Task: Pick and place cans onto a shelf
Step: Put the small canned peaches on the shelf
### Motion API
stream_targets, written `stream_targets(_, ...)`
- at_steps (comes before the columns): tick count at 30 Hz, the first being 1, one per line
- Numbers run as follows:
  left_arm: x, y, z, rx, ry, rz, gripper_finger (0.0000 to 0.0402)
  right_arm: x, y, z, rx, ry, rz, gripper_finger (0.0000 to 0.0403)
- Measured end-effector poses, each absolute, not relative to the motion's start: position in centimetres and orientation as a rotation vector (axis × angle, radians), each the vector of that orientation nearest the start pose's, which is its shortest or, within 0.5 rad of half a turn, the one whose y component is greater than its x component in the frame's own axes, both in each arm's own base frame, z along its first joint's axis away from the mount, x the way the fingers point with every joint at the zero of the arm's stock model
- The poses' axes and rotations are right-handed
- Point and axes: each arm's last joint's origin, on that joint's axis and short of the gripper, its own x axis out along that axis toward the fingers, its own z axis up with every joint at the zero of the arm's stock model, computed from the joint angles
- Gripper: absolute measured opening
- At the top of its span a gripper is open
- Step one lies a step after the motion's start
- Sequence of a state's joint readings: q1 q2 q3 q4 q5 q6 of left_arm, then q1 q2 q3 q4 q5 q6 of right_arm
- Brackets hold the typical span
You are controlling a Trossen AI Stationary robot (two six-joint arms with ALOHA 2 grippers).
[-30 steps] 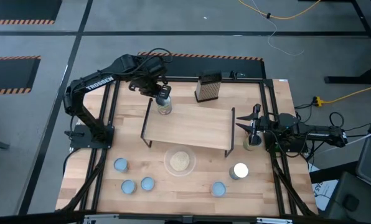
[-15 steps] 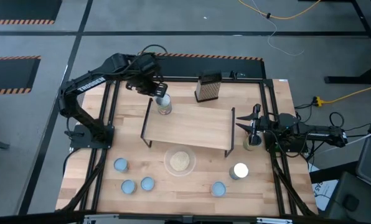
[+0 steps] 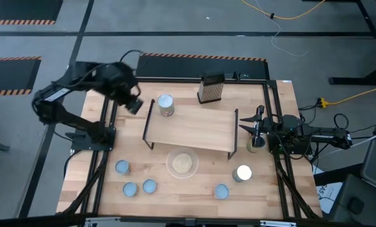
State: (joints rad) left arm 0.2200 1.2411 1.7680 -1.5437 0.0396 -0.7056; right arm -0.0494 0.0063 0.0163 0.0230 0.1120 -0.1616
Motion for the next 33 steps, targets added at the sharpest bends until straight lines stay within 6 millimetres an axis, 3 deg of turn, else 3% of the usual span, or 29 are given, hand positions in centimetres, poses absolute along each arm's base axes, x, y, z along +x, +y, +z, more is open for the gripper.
stream_targets(9,13.2,-0.2,41.8,-0.756,0.989,0.529,0.0058,9.7,-0.8,17.1,-0.16,-0.02,-0.164,0.0124)
stream_targets(22,13.6,-4.5,33.4,-0.837,1.304,0.491,0.0058,9.7,-0.8,17.1,-0.158,-0.02,-0.163,0.0124)
stream_targets(33,14.2,-8.6,30.0,-0.937,1.321,0.4,0.0058,9.7,-0.8,17.1,-0.158,-0.02,-0.163,0.0124)
